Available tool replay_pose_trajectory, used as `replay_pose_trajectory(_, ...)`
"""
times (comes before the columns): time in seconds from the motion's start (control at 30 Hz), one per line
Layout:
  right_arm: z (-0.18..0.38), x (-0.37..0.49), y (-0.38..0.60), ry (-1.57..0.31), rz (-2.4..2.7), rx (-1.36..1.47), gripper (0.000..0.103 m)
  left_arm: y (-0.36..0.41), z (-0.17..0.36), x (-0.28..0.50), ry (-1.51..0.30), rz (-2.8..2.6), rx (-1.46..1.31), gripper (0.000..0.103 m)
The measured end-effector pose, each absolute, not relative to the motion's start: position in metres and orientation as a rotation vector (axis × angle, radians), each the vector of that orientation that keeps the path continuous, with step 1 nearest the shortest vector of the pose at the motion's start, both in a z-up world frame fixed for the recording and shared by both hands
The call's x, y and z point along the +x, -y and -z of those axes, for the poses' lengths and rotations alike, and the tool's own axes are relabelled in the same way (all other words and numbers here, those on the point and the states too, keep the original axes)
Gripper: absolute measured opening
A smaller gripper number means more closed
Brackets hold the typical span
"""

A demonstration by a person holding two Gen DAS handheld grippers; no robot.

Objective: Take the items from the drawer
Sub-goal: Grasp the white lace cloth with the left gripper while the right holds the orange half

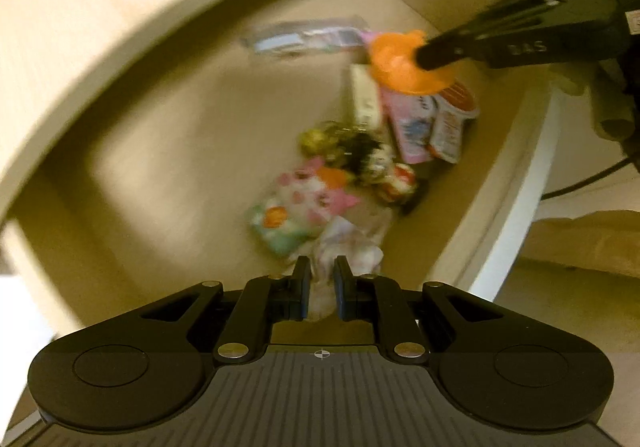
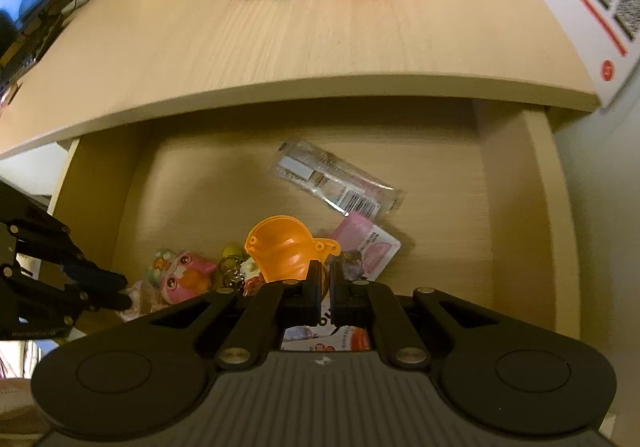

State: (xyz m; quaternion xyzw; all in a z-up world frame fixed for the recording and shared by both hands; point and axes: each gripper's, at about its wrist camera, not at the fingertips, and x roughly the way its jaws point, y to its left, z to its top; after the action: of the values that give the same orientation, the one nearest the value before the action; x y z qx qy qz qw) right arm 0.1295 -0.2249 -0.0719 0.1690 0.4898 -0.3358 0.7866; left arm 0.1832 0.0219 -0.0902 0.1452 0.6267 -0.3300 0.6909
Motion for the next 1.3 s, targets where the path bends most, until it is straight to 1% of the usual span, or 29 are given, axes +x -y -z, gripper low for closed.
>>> replay_pose_trajectory(0.17, 0.079, 0.129, 0.230, -1.079, 0.706, 0.376, 0.005, -0.001, 0.099, 0.190, -1.408, 0.820, 0.323, 0.014)
replay_pose_trajectory(0.23, 0.075, 0.127, 0.230, -1.071, 0.694, 0.381, 0.010, 0.004, 0.101, 0.194, -1.420, 0.861, 0.313, 0.014)
replay_pose_trajectory(0.27, 0.072, 0.126, 0.230, -1.063, 0.688, 0.380, 0.025, 0.006, 0.102, 0.195, -1.426, 0.874, 0.312, 0.014)
replay_pose_trajectory(0.3, 0.069, 0.124, 0.229, -1.051, 0.687, 0.373, 0.047, 0.007, 0.104, 0.198, -1.432, 0.882, 0.312, 0.014)
replay_pose_trajectory(0.37, 0.063, 0.121, 0.229, -1.041, 0.678, 0.364, 0.069, 0.007, 0.108, 0.201, -1.443, 0.885, 0.306, 0.014)
replay_pose_trajectory(0.53, 0.067, 0.124, 0.231, -1.091, 0.666, 0.343, 0.069, 0.000, 0.114, 0.205, -1.458, 0.868, 0.261, 0.019)
replay_pose_trajectory(0.6, 0.070, 0.127, 0.232, -1.104, 0.668, 0.332, 0.069, -0.001, 0.114, 0.207, -1.459, 0.864, 0.253, 0.027)
replay_pose_trajectory(0.7, 0.070, 0.127, 0.232, -1.107, 0.665, 0.333, 0.069, 0.003, 0.117, 0.213, -1.467, 0.860, 0.226, 0.035)
replay_pose_trajectory(0.73, 0.070, 0.127, 0.232, -1.104, 0.666, 0.335, 0.069, 0.004, 0.119, 0.216, -1.473, 0.855, 0.215, 0.035)
replay_pose_trajectory(0.77, 0.069, 0.126, 0.233, -1.102, 0.667, 0.338, 0.069, 0.005, 0.121, 0.217, -1.473, 0.840, 0.222, 0.031)
replay_pose_trajectory(0.8, 0.069, 0.125, 0.233, -1.100, 0.671, 0.340, 0.069, 0.006, 0.124, 0.219, -1.471, 0.820, 0.243, 0.029)
replay_pose_trajectory(0.9, 0.066, 0.120, 0.235, -1.090, 0.686, 0.353, 0.069, 0.007, 0.131, 0.221, -1.499, 0.820, 0.247, 0.030)
replay_pose_trajectory(0.93, 0.066, 0.118, 0.236, -1.087, 0.691, 0.358, 0.069, 0.009, 0.133, 0.220, -1.516, 0.848, 0.242, 0.029)
replay_pose_trajectory(0.97, 0.066, 0.117, 0.236, -1.085, 0.696, 0.362, 0.069, 0.010, 0.133, 0.219, -1.524, 0.856, 0.239, 0.025)
replay_pose_trajectory(1.03, 0.066, 0.115, 0.238, -1.082, 0.704, 0.373, 0.069, 0.011, 0.135, 0.221, -1.548, 0.848, 0.234, 0.027)
replay_pose_trajectory(1.1, 0.066, 0.114, 0.239, -1.078, 0.712, 0.379, 0.069, 0.012, 0.137, 0.224, -1.566, 0.822, 0.227, 0.020)
replay_pose_trajectory(1.13, 0.065, 0.114, 0.239, -1.076, 0.715, 0.380, 0.069, 0.012, 0.136, 0.225, -1.568, 0.800, 0.219, 0.018)
replay_pose_trajectory(1.2, 0.064, 0.115, 0.239, -1.074, 0.715, 0.379, 0.069, 0.010, 0.132, 0.225, -1.545, 0.773, 0.205, 0.012)
replay_pose_trajectory(1.3, 0.064, 0.121, 0.232, -1.088, 0.686, 0.341, 0.069, 0.000, 0.117, 0.222, -1.472, 0.737, 0.169, 0.010)
